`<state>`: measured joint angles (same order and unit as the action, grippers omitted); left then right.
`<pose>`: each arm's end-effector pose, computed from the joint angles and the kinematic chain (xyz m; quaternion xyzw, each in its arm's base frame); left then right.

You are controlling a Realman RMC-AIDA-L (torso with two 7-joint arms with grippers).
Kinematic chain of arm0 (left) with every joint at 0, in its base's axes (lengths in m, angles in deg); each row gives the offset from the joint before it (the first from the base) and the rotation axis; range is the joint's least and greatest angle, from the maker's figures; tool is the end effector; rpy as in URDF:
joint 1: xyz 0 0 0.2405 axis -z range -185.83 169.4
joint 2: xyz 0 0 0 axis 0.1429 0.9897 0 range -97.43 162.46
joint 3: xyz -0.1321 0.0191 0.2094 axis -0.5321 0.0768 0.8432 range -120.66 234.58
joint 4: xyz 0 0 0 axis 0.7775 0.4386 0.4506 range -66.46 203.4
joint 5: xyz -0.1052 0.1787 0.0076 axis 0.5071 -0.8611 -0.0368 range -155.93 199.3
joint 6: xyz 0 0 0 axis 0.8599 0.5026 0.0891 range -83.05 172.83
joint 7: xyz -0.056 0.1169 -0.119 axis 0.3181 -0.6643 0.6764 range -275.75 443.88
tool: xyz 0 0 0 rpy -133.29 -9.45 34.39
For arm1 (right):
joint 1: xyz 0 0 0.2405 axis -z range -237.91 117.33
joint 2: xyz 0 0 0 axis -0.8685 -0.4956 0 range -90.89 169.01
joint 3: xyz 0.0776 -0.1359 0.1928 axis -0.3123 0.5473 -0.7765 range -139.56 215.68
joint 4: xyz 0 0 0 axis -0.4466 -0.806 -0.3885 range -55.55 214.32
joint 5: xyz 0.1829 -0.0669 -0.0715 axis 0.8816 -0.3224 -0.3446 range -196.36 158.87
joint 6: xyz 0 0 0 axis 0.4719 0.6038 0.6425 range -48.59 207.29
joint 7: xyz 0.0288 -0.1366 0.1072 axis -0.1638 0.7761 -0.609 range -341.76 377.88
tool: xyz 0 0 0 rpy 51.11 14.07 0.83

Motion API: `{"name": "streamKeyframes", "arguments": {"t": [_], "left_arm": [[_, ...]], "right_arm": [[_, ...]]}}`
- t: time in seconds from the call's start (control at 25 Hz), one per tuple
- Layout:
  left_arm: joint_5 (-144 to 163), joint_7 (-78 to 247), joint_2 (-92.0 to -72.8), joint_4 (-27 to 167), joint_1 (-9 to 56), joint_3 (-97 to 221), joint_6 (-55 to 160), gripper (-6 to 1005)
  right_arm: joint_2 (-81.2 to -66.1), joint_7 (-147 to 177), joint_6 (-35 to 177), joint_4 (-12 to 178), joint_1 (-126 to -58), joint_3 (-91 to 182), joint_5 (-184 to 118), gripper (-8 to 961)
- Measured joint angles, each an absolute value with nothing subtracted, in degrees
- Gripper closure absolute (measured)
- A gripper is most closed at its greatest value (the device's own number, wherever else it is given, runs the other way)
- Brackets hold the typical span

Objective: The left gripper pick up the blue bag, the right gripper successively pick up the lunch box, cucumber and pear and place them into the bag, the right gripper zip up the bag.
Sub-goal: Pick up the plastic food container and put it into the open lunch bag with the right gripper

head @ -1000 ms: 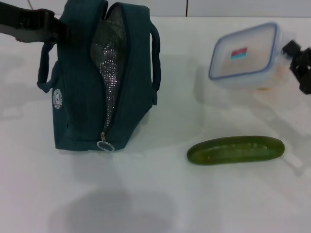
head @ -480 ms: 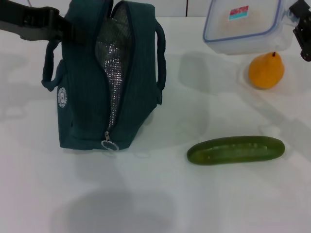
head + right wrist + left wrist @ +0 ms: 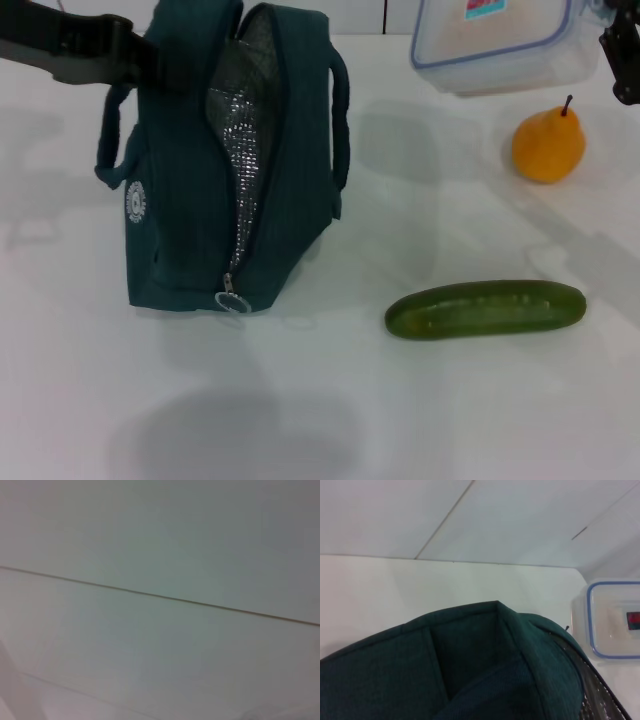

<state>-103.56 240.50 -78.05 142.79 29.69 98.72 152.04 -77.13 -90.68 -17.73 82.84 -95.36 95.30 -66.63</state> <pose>-0.1702 0.3667 0.1063 -0.8343 -0.5270 -0.1182 0.1107 0.1968 0.3555 0.0166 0.5654 -0.5125 -0.6456 0.0306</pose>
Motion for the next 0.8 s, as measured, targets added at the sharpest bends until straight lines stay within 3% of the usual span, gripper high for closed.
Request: {"name": "streamKeyframes", "arguments": {"t": [0.8], "left_arm": [[-103.47,240.49,-78.24,141.60,31.28,99.94,151.83,954]], "right_arm": [[-77.12,-99.97,-19.46,86.20,-99.25,95.36,-65.24,872]]}}
